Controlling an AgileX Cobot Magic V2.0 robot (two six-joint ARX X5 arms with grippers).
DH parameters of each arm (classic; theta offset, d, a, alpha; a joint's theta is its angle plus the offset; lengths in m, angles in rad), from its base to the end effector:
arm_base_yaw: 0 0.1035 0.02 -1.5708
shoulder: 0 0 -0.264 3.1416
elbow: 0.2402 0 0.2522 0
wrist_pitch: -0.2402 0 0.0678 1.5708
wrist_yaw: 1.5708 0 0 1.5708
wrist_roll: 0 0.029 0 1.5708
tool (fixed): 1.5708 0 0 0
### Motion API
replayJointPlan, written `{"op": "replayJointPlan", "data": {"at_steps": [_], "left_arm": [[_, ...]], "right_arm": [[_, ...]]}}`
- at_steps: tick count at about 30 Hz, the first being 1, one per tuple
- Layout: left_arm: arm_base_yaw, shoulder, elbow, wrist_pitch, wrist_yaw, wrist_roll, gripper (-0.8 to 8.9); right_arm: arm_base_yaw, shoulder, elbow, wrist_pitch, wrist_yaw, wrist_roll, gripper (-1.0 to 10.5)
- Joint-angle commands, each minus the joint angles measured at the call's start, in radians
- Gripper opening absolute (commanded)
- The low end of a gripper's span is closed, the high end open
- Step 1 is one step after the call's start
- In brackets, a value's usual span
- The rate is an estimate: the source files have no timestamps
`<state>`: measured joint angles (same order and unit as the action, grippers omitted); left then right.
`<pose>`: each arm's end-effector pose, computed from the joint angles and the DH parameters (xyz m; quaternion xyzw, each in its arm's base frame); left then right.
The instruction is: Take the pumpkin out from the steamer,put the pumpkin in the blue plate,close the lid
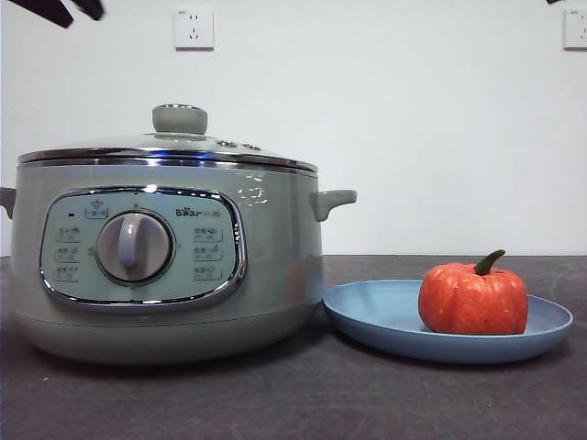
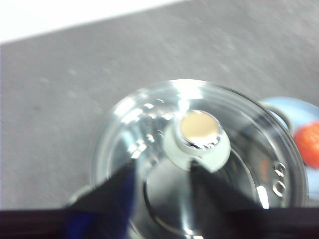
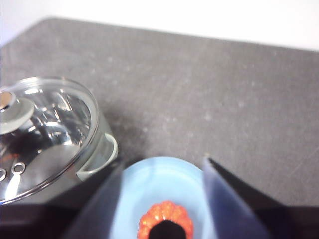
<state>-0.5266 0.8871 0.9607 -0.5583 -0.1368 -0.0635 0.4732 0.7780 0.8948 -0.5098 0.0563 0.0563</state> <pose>0.1563 -0.0863 0.3410 0.0479 0.2328 -0.1807 0.9544 0.1410 0.0704 0.3399 -0.0241 0.1941 0.1976 0.9606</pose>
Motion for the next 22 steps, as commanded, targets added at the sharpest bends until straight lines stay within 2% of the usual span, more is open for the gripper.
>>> {"op": "replayJointPlan", "data": {"at_steps": [1, 4, 7, 10, 12, 22], "left_arm": [[-0.011, -0.062, -0.077, 0.055, -0.003, 0.007, -0.08], [-0.021, -0.148, -0.187, 0.122, -0.021, 0.006, -0.08], [-0.025, -0.238, -0.303, 0.181, -0.021, 0.003, -0.08], [-0.025, -0.314, -0.376, 0.2, -0.021, -0.011, -0.08], [-0.025, -0.333, -0.378, 0.164, -0.016, -0.063, -0.03], [-0.024, -0.314, -0.378, 0.143, -0.018, -0.084, -0.03]], "right_arm": [[0.013, -0.058, -0.114, 0.084, 0.02, 0.013, -0.1], [0.018, -0.144, -0.242, 0.201, 0.033, 0.039, -0.1], [0.019, -0.225, -0.351, 0.294, 0.033, 0.104, -0.1], [0.019, -0.257, -0.398, 0.307, 0.033, 0.16, -0.1], [0.018, -0.253, -0.398, 0.297, 0.033, 0.204, -0.1], [0.019, -0.248, -0.398, 0.289, 0.029, 0.207, -0.1]]}}
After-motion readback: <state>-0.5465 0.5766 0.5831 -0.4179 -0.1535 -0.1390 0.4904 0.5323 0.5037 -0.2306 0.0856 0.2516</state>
